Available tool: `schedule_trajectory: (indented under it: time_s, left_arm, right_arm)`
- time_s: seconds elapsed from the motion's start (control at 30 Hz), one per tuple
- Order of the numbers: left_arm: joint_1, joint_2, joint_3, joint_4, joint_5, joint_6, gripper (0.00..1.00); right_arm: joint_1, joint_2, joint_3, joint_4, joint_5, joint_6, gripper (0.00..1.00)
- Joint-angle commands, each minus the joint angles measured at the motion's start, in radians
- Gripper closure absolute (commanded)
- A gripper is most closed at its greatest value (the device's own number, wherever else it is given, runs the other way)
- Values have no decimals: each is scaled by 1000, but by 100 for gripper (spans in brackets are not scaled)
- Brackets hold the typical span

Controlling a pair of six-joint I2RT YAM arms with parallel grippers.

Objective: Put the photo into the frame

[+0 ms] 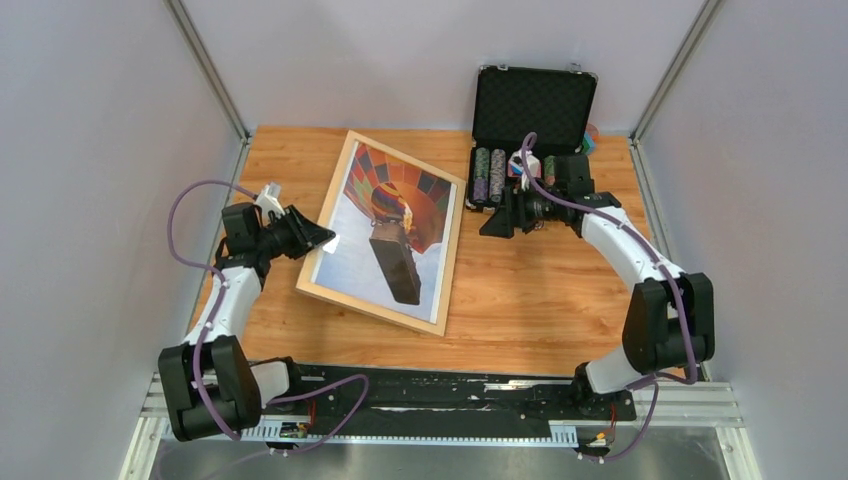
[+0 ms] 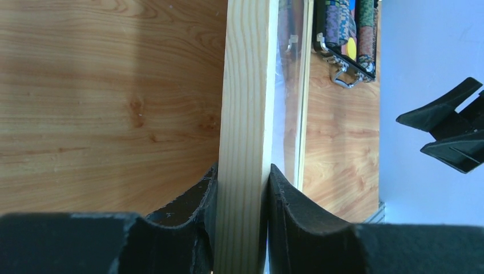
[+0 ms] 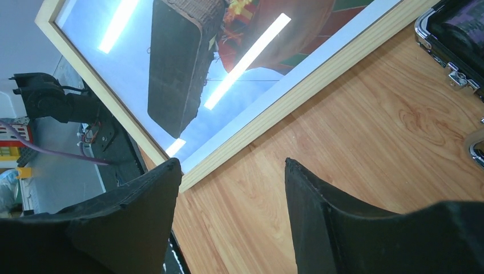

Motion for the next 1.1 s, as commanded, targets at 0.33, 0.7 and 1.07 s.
schedule_trajectory:
  time_s: [0.33,0.7,1.07]
  left_arm:
    - [31,103,-29,39,-217,60,59]
    - [30,168,-31,21,-274,85,34]
    - [30,209,-31,29,-304,113,14]
  right_arm:
    - [53,188,-38,187,53,82,36]
    - [113,398,39,226,79,152,37]
    - [115,478,89,225,91,174,37]
